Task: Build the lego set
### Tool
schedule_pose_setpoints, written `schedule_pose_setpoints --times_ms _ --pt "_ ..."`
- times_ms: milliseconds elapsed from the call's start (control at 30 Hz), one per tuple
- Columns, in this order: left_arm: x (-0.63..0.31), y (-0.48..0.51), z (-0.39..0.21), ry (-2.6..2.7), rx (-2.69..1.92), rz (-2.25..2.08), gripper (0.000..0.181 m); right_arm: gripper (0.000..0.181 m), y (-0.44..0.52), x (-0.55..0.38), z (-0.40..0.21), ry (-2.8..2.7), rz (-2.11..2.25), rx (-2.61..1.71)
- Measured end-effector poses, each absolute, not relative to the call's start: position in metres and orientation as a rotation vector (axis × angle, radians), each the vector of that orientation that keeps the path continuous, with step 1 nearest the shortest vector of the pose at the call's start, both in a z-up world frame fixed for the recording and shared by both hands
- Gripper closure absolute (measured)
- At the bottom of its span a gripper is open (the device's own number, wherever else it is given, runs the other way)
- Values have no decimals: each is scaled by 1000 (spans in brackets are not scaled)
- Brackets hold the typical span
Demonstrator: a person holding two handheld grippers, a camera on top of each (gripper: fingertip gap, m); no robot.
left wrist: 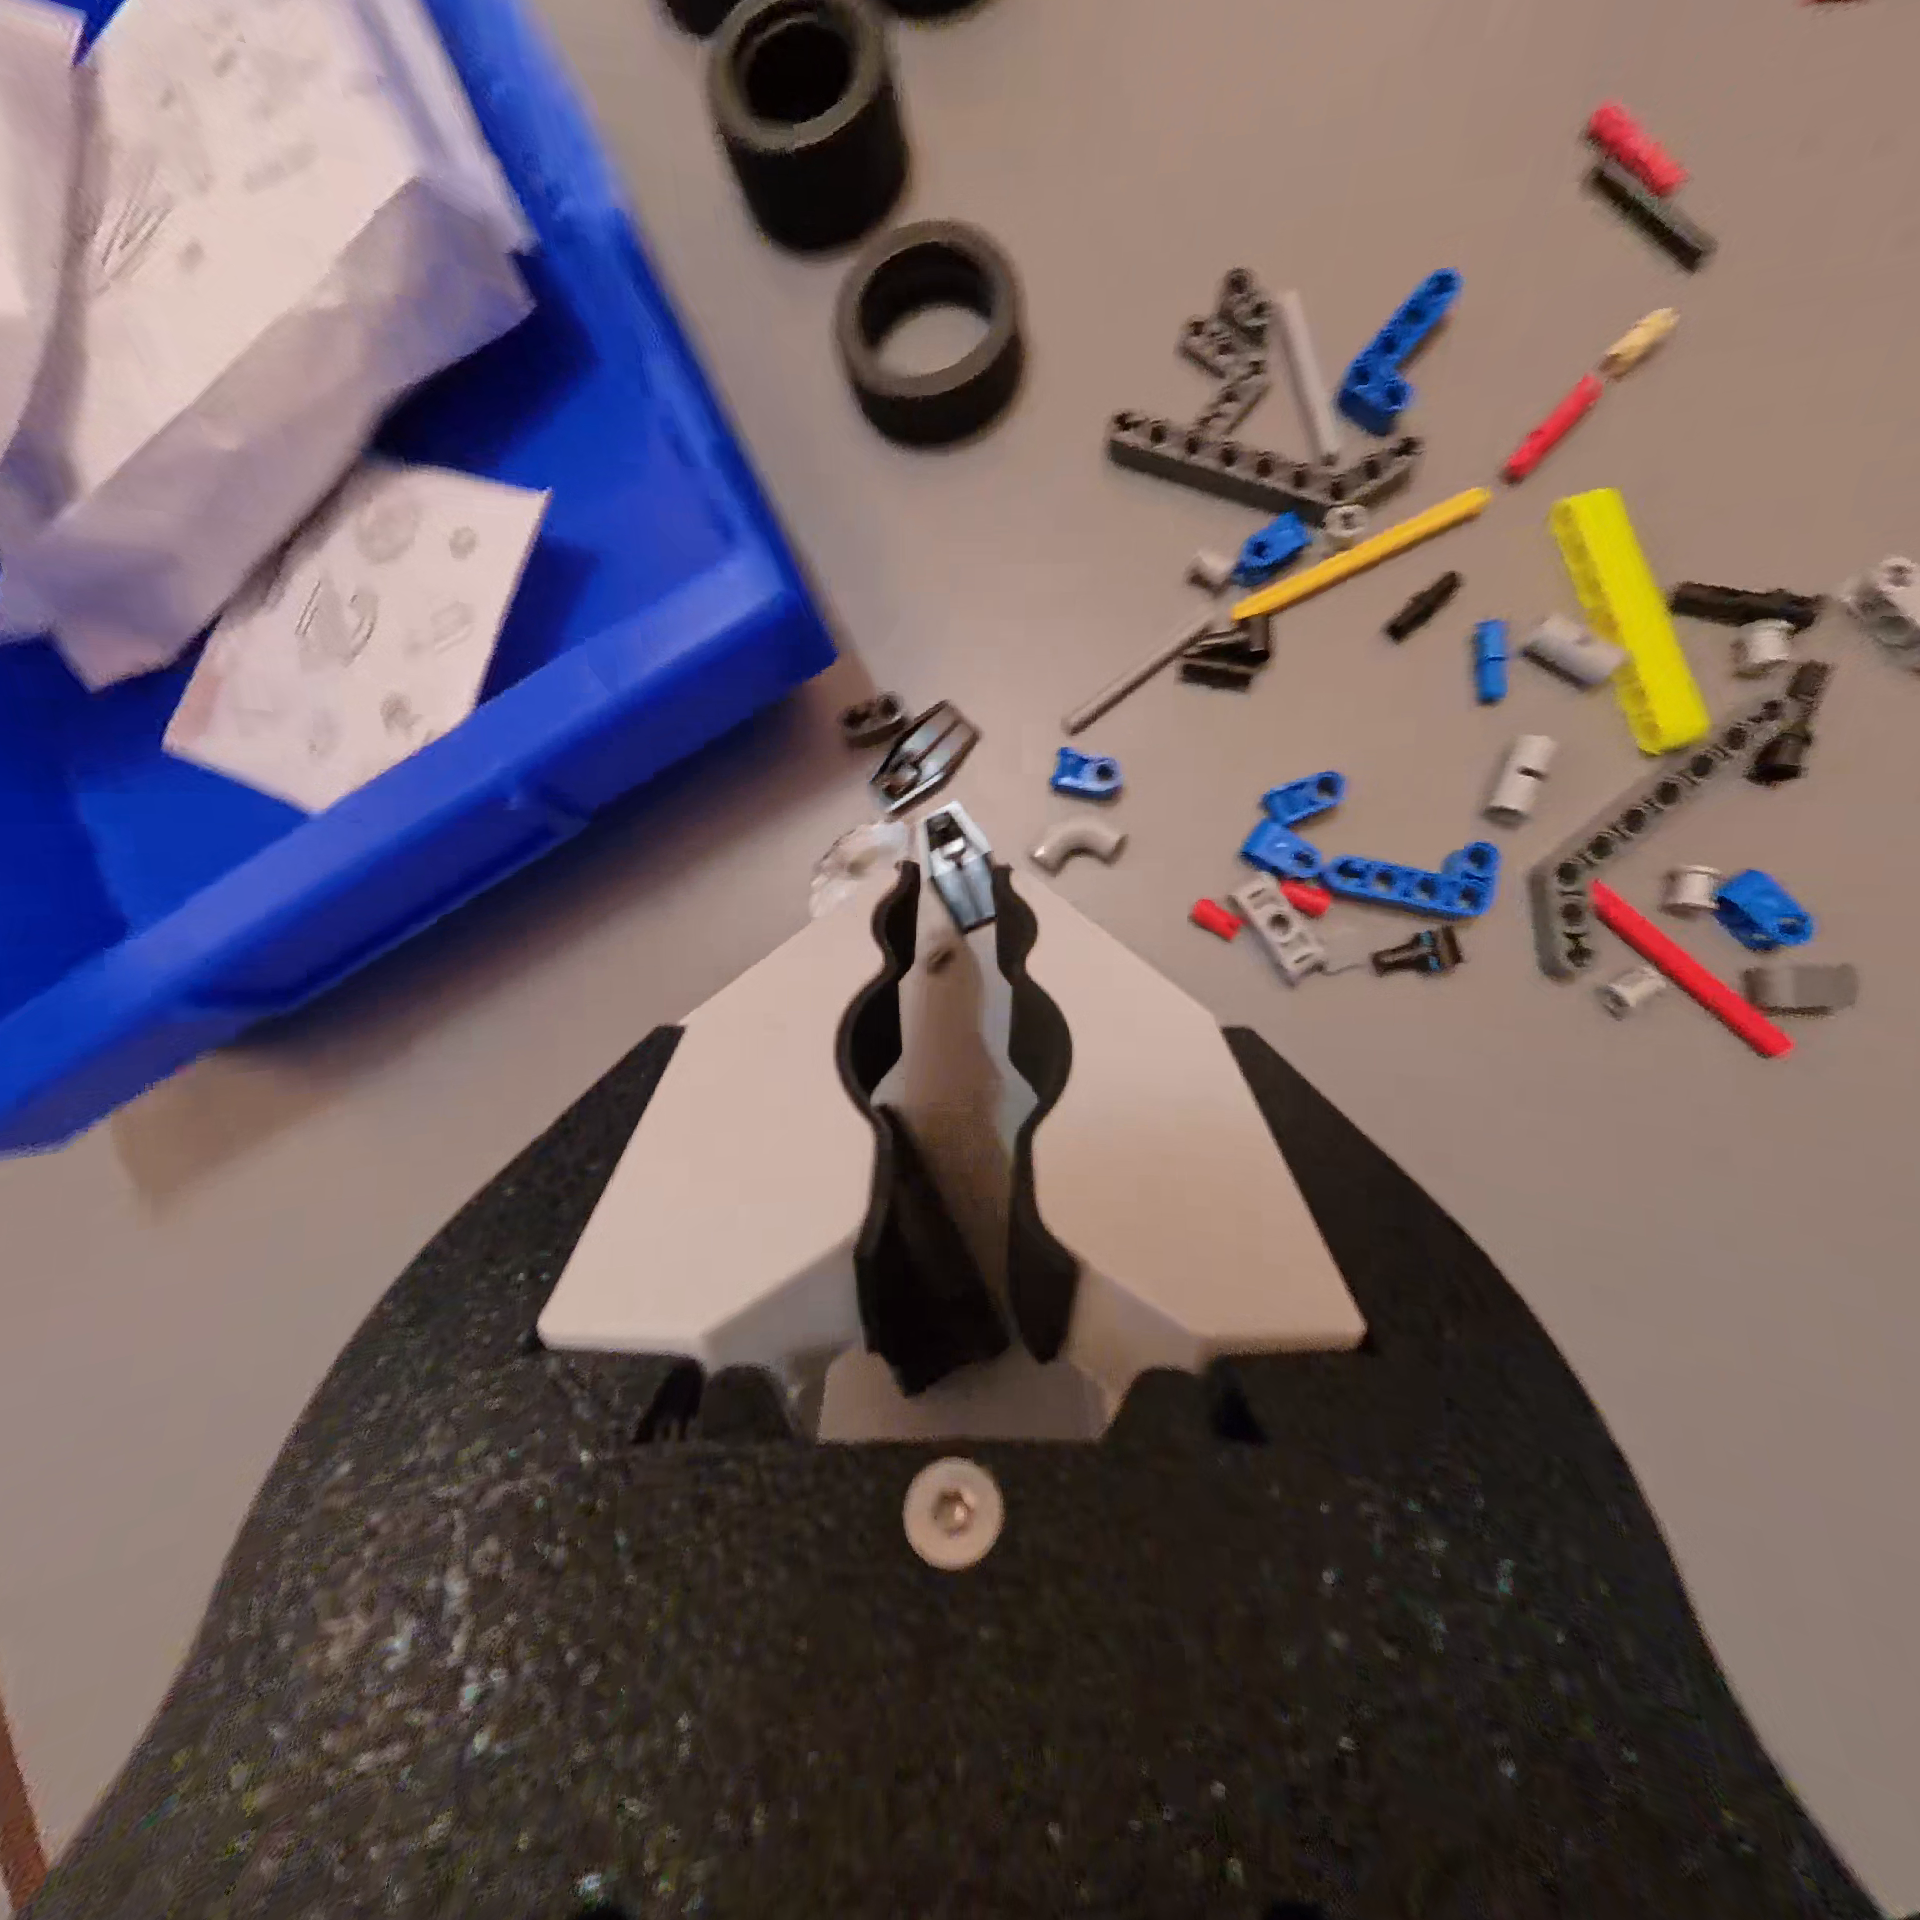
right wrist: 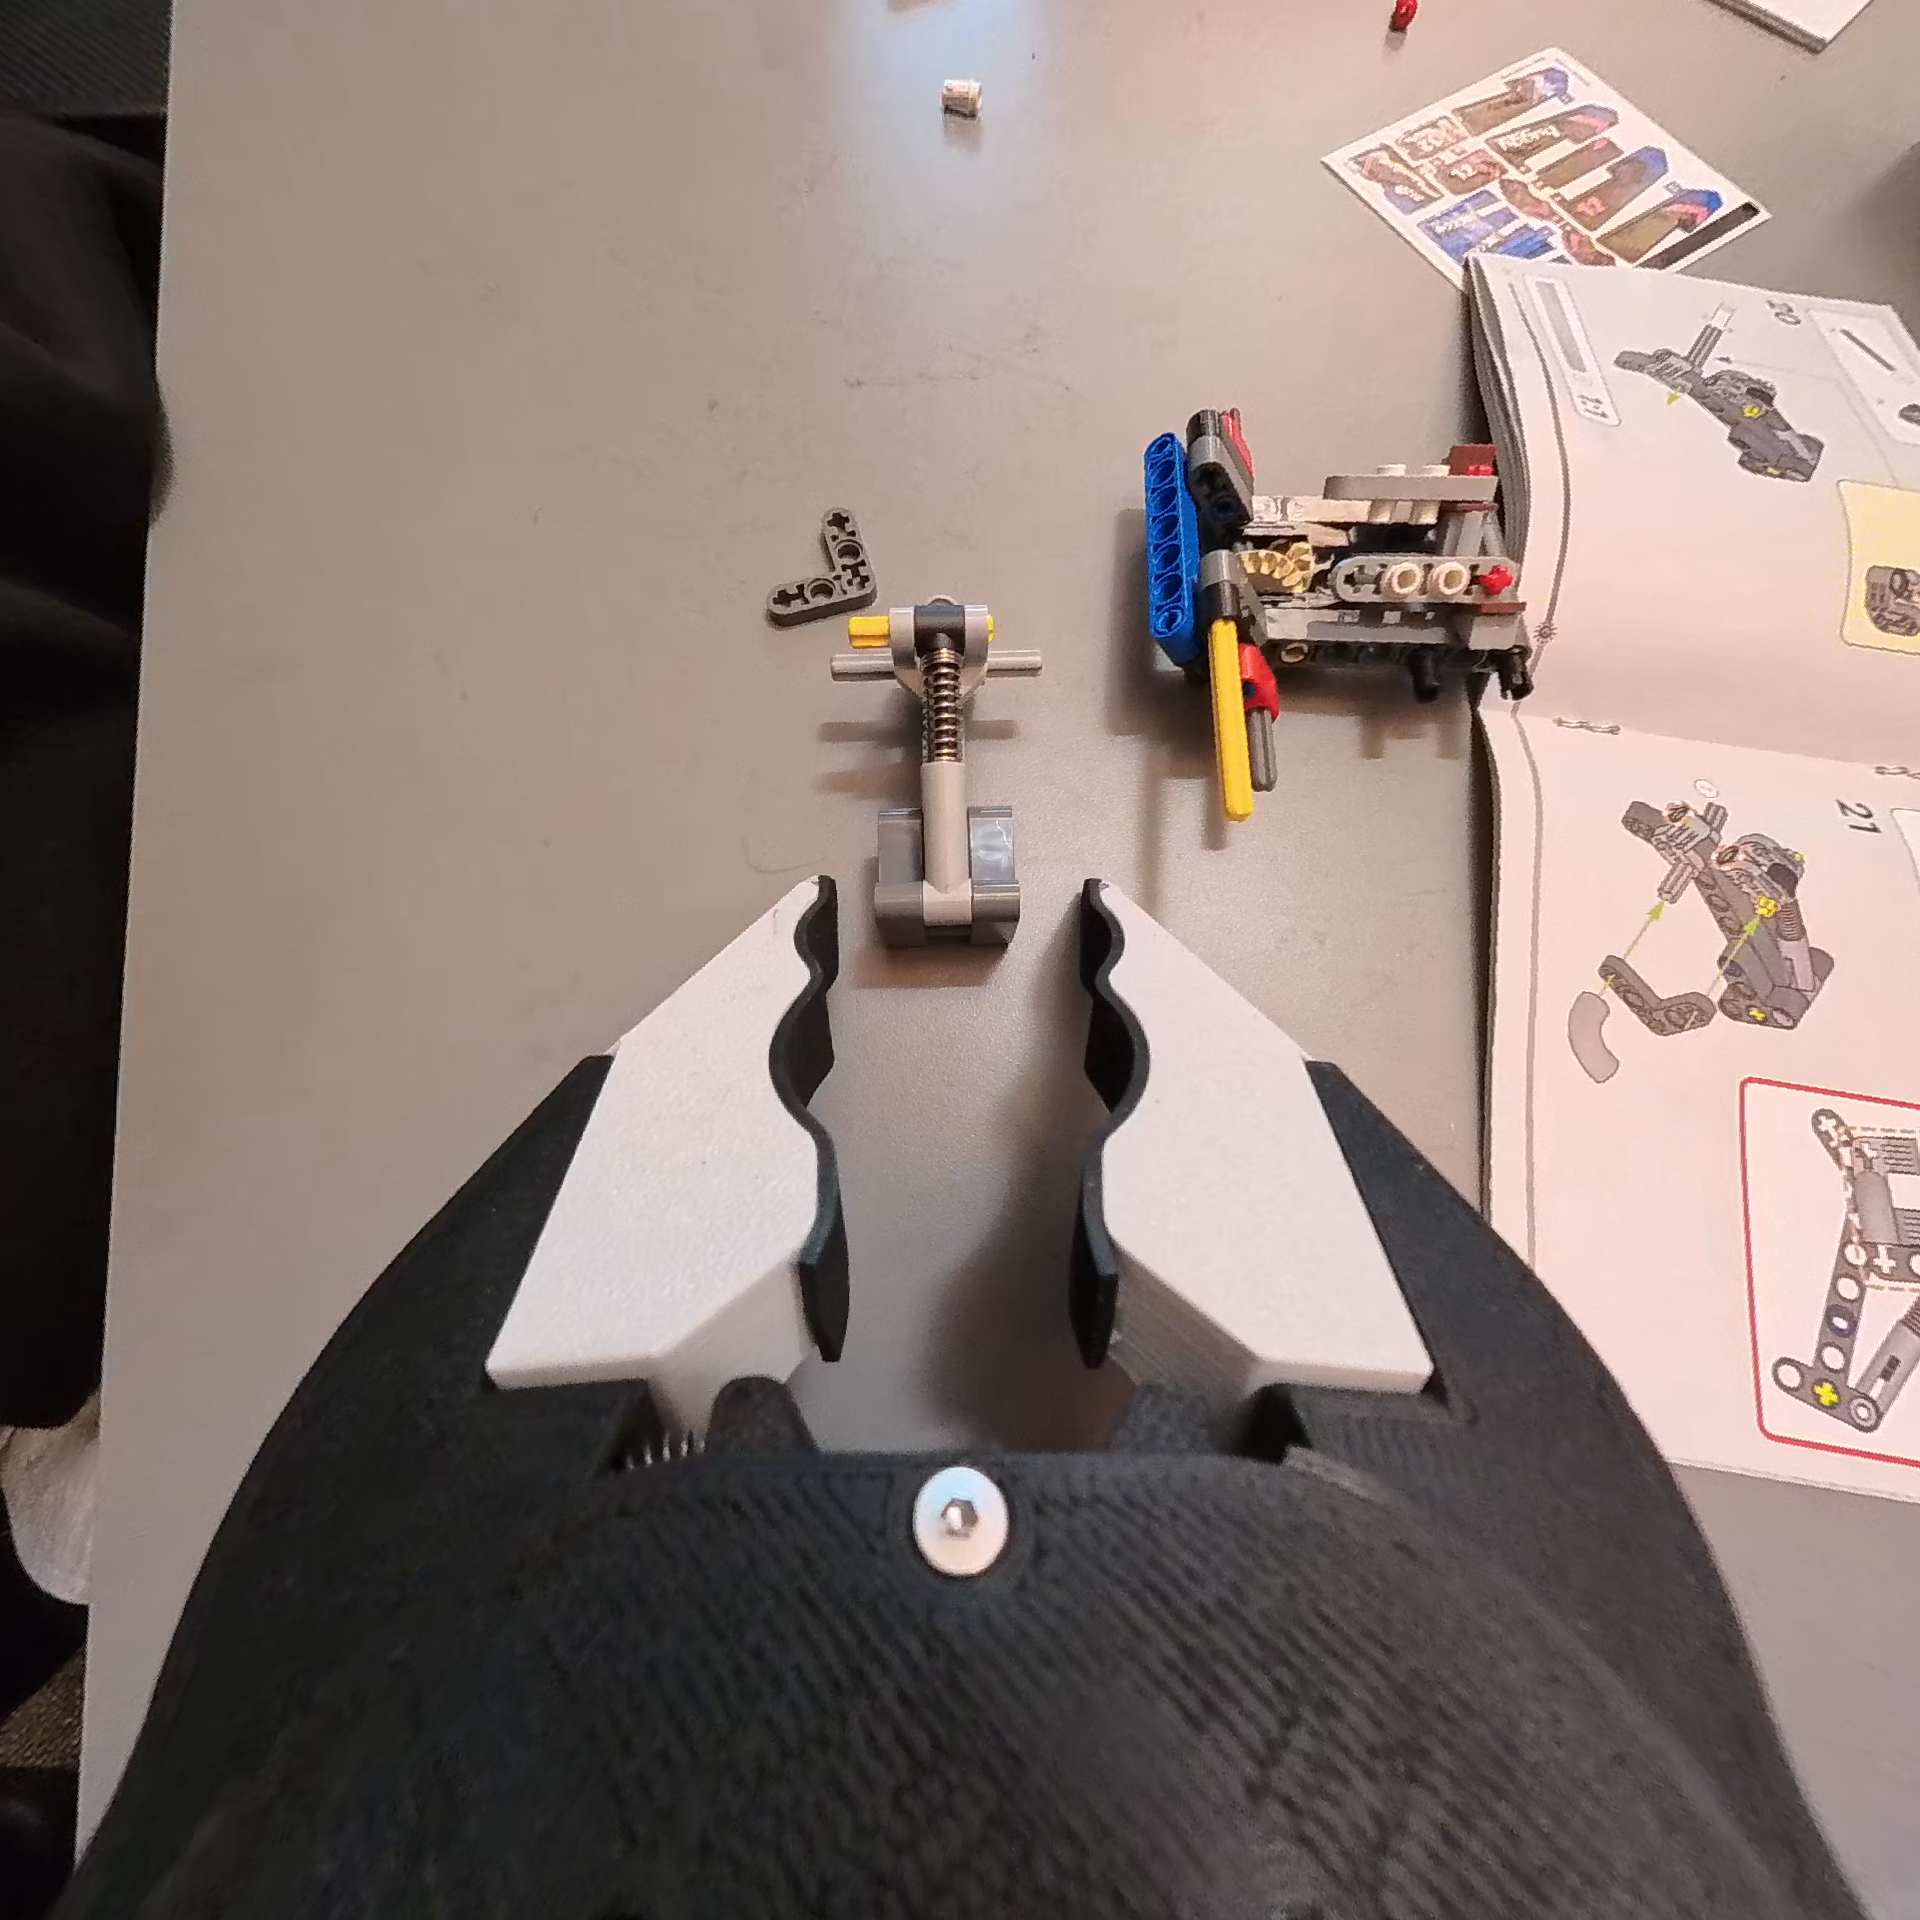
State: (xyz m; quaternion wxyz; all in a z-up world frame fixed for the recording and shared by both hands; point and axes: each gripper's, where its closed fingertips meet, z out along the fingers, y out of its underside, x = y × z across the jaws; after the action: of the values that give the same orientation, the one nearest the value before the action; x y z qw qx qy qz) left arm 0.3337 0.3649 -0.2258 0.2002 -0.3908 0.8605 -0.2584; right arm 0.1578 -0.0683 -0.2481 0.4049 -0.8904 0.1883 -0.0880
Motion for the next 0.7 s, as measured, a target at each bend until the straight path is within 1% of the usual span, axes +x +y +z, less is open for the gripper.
schedule_pose_setpoints --times_ms 100,267,533,700 --pt "331 354 -232 2487 -934 -679 169 137 -69 159 -248 484 -221 -2245" --pt "333 348 -240 2574 -830 -661 169 138 -69 159 -248 483 -225 -2246" --pt "330 342 -252 2661 -756 -628 176 138 -69 159 -248 484 -222 -2245" --pt "332 339 -247 2609 -744 -605 176 138 -69 159 -248 483 -223 -2246"
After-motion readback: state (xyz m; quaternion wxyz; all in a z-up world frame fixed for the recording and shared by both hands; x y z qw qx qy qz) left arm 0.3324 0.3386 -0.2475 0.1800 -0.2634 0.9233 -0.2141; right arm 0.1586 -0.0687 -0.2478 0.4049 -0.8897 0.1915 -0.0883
